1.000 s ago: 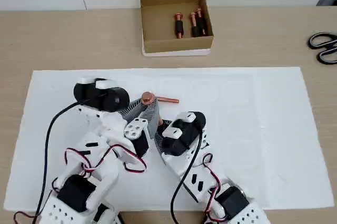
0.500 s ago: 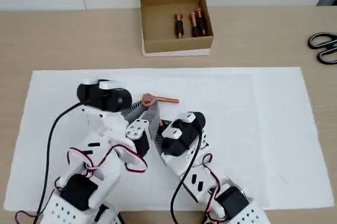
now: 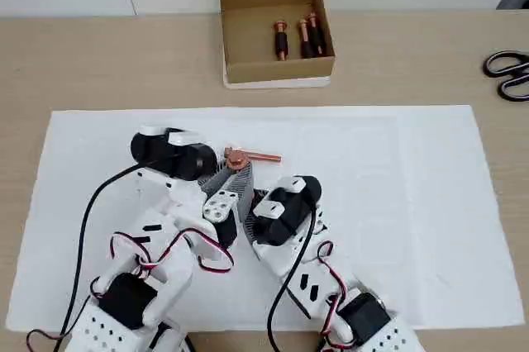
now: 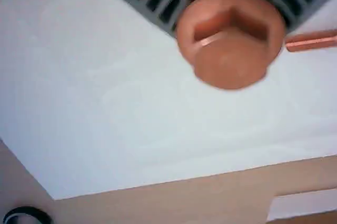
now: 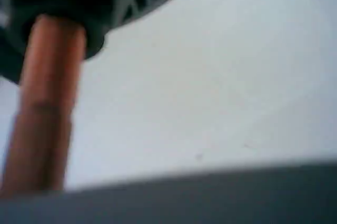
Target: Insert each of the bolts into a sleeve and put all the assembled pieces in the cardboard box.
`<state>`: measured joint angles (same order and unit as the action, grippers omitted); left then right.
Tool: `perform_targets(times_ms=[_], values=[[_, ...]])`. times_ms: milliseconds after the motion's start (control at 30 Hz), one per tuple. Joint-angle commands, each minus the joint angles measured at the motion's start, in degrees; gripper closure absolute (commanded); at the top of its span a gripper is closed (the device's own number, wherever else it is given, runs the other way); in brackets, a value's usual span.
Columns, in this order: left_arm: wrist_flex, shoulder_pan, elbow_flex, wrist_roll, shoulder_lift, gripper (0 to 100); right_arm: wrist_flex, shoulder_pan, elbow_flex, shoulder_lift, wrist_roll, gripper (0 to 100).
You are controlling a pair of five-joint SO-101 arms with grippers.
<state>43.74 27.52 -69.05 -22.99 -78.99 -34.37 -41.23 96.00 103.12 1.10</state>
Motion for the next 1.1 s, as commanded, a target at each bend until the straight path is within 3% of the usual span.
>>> perform_targets(times_ms=[0, 1067], values=[[0.6, 0.2, 0.4, 0.7, -0.1, 99, 1.1, -0.2, 0.4, 0.7, 0.5, 99.5], [5.6, 0.2, -1.0, -1.0, 0.1, 99, 1.1, -0.3, 0.4, 0.7, 0.5, 99.5]])
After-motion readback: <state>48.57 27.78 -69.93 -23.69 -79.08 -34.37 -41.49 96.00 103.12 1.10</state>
